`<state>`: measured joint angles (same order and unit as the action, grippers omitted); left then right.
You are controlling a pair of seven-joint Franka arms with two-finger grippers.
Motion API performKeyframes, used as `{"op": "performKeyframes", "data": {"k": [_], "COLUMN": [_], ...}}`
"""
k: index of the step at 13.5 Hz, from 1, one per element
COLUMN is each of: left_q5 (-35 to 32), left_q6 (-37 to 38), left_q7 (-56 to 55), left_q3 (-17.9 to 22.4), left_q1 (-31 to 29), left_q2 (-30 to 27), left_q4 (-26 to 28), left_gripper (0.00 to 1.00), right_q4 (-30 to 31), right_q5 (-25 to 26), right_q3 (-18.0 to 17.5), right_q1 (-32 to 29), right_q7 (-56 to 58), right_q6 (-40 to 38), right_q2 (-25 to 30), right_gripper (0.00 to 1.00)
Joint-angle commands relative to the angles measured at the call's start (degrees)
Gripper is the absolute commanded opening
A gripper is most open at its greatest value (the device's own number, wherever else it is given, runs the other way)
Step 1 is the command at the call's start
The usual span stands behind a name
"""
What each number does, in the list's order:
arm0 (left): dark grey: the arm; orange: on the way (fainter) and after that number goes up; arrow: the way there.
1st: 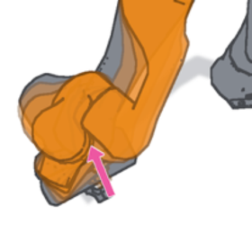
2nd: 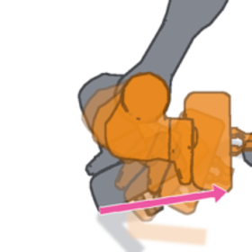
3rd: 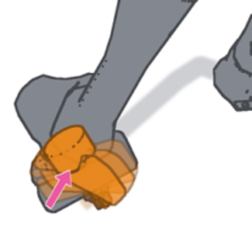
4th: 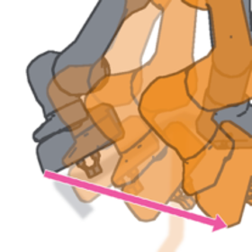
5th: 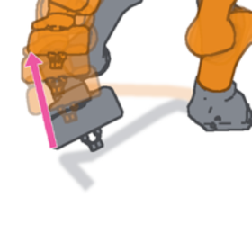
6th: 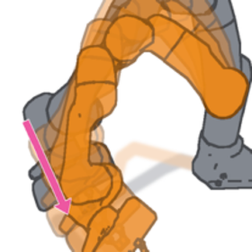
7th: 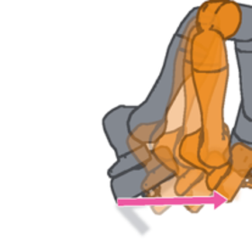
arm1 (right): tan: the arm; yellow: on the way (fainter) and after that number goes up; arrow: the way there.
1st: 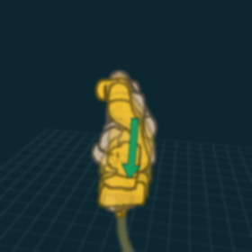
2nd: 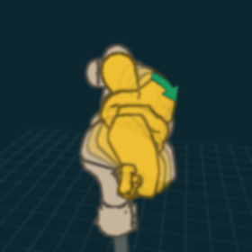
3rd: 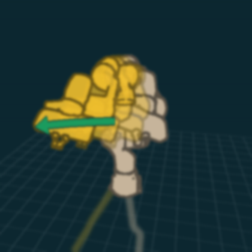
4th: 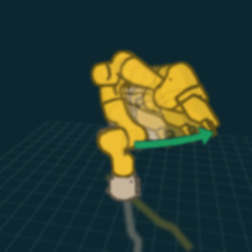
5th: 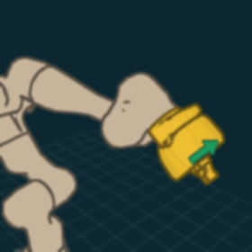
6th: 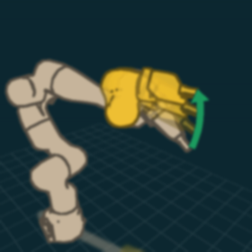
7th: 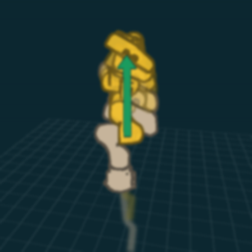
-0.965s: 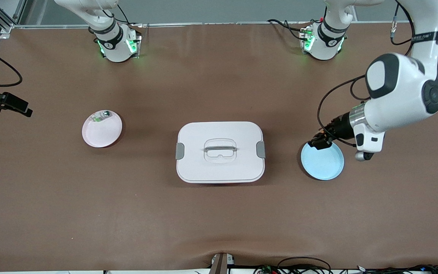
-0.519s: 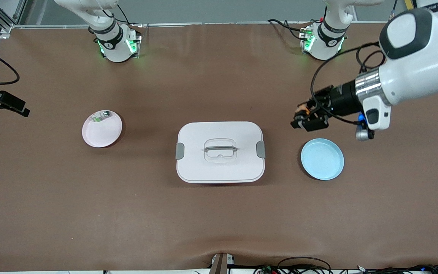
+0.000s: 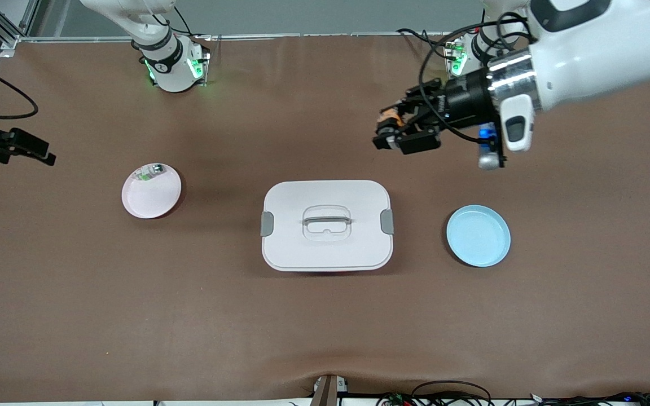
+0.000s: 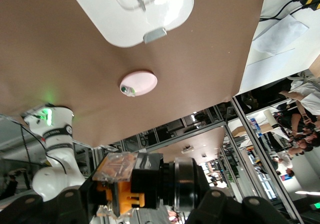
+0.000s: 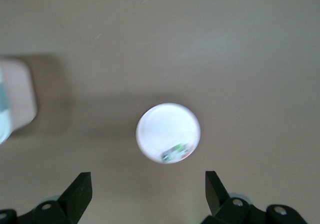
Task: Transfer orange switch to right arm and place
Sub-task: 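Lift the switch with the left gripper and carry it toward the box, then hold the switch with the left gripper while the right gripper approaches it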
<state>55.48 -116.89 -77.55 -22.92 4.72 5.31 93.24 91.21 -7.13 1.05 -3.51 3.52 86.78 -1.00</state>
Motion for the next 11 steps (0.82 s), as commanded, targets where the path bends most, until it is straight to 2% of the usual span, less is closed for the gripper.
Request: {"op": "performKeyframes", "data": {"k": [1,3,5,7,9,11], "left_q5": [1.38,1.12,0.86,0.86,0.68,-0.46], "left_q6": [-7.27,-11.51,-13.62,-16.26,-18.98,-20.22], "left_q7": [-6.89,-10.85,-16.20,-17.11,-17.29,-17.55], "left_q3": [-3.53,-3.54,-3.54,-3.54,-3.45,-3.45], "left_q1": [2.21,6.51,9.15,11.36,13.64,14.87], "left_q2": [2.68,4.78,7.85,9.70,10.94,11.56], "left_q4": [-0.86,-0.69,-0.95,-0.86,-0.78,-0.78], "left_gripper": [0.23,0.23,0.23,0.23,0.23,0.23], "right_q4": [-0.42,-0.42,-0.33,-0.07,1.15,2.04], "right_q5": [-7.88,-8.69,-14.11,-17.47,-22.73,-23.37], "right_q3": [0.36,-0.25,-0.17,-0.61,-0.78,-0.96], "right_q1": [-1.40,-0.54,2.27,4.81,7.28,11.58], "right_q7": [5.17,6.06,5.80,4.40,-2.25,-7.02], "right_q6": [-3.11,-2.85,-2.41,-1.53,-0.83,2.07], "right_q2": [0.30,0.47,1.44,2.14,2.58,3.29], "right_gripper": [1.00,1.00,1.00,1.00,1.00,1.00]}}
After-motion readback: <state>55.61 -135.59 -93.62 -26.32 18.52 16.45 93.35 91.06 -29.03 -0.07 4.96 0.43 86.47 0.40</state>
